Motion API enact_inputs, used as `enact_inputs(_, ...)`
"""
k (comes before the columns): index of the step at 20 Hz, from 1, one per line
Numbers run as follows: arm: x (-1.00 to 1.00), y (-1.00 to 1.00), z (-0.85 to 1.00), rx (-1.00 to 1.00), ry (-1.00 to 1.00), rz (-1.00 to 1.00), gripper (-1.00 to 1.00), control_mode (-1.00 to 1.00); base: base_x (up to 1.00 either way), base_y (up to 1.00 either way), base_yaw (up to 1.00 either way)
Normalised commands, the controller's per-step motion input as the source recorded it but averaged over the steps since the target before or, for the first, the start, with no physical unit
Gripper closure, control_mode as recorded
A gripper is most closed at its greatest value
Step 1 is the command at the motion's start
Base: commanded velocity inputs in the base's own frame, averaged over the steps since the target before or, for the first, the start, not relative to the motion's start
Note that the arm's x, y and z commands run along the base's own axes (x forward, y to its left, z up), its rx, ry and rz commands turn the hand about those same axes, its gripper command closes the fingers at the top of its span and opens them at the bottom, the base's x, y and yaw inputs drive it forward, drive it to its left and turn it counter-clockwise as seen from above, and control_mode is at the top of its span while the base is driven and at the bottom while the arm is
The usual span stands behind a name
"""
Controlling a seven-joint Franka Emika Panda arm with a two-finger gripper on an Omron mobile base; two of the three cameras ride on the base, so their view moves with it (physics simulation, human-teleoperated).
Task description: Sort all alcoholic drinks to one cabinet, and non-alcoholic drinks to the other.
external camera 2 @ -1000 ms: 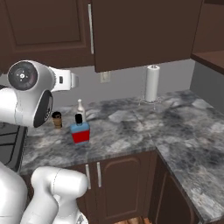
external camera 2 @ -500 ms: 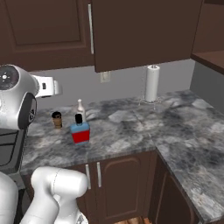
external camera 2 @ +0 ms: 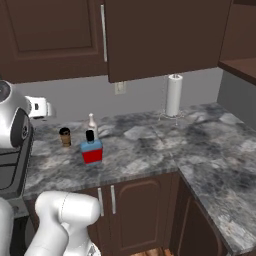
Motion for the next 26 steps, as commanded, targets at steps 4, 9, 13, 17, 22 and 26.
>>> enact_inputs(4, 0.36, 0.45, -0.23, -0.03, 0.21, 0.0, -1.0, -1.0, 0.0, 0.0, 0.0)
enact_inputs(9, 0.43, 0.29, -0.27, -0.03, 0.15, 0.0, -1.0, -1.0, 0.0, 0.0, 0.0)
enact_inputs(13, 0.49, 0.15, -0.34, -0.05, 0.08, 0.0, -1.0, -1.0, 0.0, 0.0, 0.0)
enact_inputs(17, 0.52, 0.02, -0.35, -0.06, 0.03, -0.02, -1.0, -1.0, 0.0, 0.0, 0.0)
enact_inputs(22, 0.47, 0.0, -0.34, -0.04, 0.0, -0.02, -1.0, -1.0, 0.0, 0.0, 0.0)
enact_inputs(26, 0.32, 0.02, -0.35, 0.0, 0.0, 0.0, -1.0, -1.0, 0.0, 0.0, 0.0)
